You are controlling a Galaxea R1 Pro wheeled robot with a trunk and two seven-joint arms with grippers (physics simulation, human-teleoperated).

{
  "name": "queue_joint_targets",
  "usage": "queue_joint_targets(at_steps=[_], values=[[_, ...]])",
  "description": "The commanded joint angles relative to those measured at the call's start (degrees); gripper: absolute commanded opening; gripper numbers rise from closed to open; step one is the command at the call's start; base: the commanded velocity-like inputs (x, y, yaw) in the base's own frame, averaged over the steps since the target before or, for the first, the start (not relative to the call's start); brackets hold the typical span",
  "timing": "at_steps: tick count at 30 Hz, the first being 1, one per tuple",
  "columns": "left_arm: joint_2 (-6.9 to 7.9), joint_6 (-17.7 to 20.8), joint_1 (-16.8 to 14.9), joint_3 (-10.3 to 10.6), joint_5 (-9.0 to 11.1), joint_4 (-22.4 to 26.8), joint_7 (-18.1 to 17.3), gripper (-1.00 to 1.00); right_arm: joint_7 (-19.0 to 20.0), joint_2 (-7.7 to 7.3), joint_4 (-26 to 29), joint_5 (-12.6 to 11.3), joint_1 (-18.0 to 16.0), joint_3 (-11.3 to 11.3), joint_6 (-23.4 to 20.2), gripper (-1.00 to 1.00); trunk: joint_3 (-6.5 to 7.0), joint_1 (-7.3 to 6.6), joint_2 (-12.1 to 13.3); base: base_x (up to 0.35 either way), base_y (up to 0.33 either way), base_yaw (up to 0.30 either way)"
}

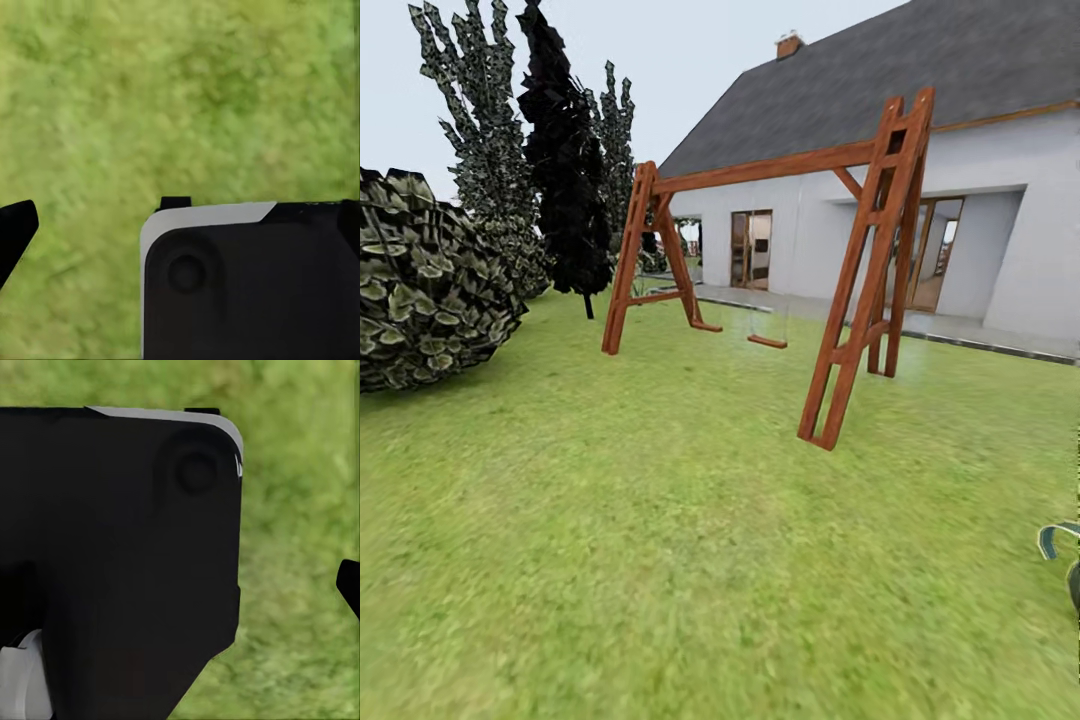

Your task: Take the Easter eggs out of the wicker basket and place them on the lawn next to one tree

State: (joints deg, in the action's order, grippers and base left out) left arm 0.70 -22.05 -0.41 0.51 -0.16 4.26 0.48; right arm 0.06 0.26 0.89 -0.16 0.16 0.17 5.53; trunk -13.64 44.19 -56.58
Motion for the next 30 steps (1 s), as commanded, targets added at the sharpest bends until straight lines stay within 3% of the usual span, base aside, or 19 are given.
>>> queue_joint_targets(at_steps=[1, 30], values=[[0.01, -0.2, 0.0, 0.0, 0.0, -0.1, 0.0, 1.0, 0.0, 0.0, 0.1, 0.0, 0.0, 0.0, 0.1, 1.0, 0.01, 0.04, 0.0, 0.337, 0.0, -0.169], [0.07, -0.2, 0.0, 0.1, 0.0, -0.1, 0.0, 1.0, 0.0, 0.0, 0.0, 0.0, 0.0, 0.0, 0.1, 1.0, 1.75, 0.04, 0.0, 0.338, 0.0, -0.215]])
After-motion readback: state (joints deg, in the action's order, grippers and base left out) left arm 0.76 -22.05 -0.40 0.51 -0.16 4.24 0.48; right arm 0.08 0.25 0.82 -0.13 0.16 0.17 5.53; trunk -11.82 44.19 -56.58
